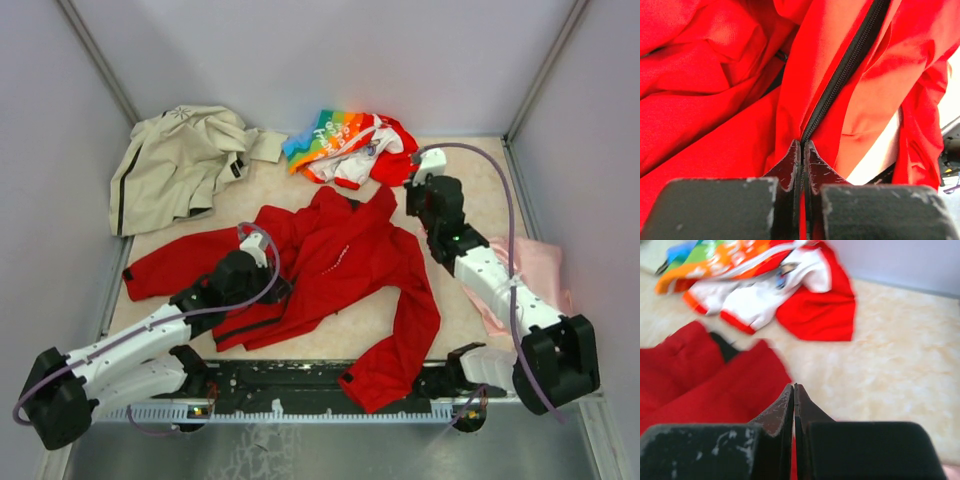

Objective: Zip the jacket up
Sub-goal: Zip the zipper on the jacket.

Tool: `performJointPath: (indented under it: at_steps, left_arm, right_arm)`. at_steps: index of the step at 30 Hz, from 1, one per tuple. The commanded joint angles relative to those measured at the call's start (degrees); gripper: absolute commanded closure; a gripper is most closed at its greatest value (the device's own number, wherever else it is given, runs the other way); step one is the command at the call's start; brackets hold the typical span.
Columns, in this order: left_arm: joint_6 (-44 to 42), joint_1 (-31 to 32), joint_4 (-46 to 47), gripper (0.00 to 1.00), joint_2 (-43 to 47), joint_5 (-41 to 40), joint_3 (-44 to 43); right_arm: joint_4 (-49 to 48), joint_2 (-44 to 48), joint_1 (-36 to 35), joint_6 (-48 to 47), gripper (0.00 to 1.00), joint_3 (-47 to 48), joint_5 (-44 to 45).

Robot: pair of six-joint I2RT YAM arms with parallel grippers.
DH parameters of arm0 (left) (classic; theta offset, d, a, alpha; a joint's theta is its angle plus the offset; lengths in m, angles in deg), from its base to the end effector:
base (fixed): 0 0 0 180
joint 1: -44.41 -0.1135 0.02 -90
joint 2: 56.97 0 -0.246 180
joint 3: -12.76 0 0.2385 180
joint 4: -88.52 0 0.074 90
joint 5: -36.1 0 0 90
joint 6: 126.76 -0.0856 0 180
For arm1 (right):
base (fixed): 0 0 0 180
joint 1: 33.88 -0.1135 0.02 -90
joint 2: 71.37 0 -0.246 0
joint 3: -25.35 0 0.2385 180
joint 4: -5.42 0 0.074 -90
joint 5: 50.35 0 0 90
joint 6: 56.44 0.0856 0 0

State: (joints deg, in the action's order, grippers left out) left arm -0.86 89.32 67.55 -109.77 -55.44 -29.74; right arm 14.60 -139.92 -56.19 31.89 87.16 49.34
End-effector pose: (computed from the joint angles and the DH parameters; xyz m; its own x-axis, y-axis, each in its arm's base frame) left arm 0.1732 -0.1694 0.1840 -0.7021 -0.1278 -0.7005 0.3429 0.8015 -0.4899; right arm 0.3008 0.1078 0.2710 -0.2471 -0.1325 -0.9599 -0.2318 0.9699 -0.0742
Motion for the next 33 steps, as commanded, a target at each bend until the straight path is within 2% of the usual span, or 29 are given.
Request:
performJointPath:
  at_steps: [1,3,5,10,15,19,23,25,28,30,33]
  left_arm:
    - [-1.57,-0.04,-5.47,1.00,0.35,-6.36,-2.07]
    - [-3.15,-0.08,-6.67,1.00,0.80,-9.84,-5.24]
    - [-5.09,-0.08,-7.66,1.00,0.95,-12.08,-8.51]
    - [-5.71,-0.06,-9.85,0.99,-0.18,-6.72,-10.76]
    - [-1.60,0.00,-9.84,0.98,0.76,-0.87,-2.86]
    - [0.75,-0.04,-7.50,0.95,1.51,3.57,3.27]
    - [2.72,-0.02,-6.98,0.80,0.98,4.22,5.18]
    - [2.52,-0.02,-7.74,0.68,2.06,3.54,4.32]
    - [1.20,0.00,-8.90,0.56,4.08,2.97,2.52]
    - [0.72,0.00,-10.76,0.51,4.93,2.23,1.15]
    - [-0.34,-0.01,-14.60,0.49,6.13,0.15,-1.56]
  right_arm:
    - [-2.69,3.41,2.79,0.15,1.00,6.89,3.85]
    - [-2.05,4.10,2.79,-0.15,1.00,8.37,1.68]
    - [-0.25,4.99,2.79,-0.17,1.00,9.84,-4.26]
    - [2.09,6.37,2.63,3.56,1.00,8.76,-19.48]
    - [-2.74,3.75,0.68,7.55,0.75,3.72,-25.41]
    - [-2.48,-2.87,-1.41,8.74,0.63,6.15,-25.57]
    - [-1.12,-9.84,-2.61,9.79,0.53,10.73,-24.10]
    - [-0.02,-13.08,-3.54,9.32,0.51,13.28,-22.90]
    - [0.33,-17.93,-4.90,9.42,0.48,16.54,-21.53]
    - [1.10,-20.70,-5.85,9.77,0.47,19.33,-18.80]
    - [3.22,-25.13,-6.44,10.65,0.44,24.14,-15.10]
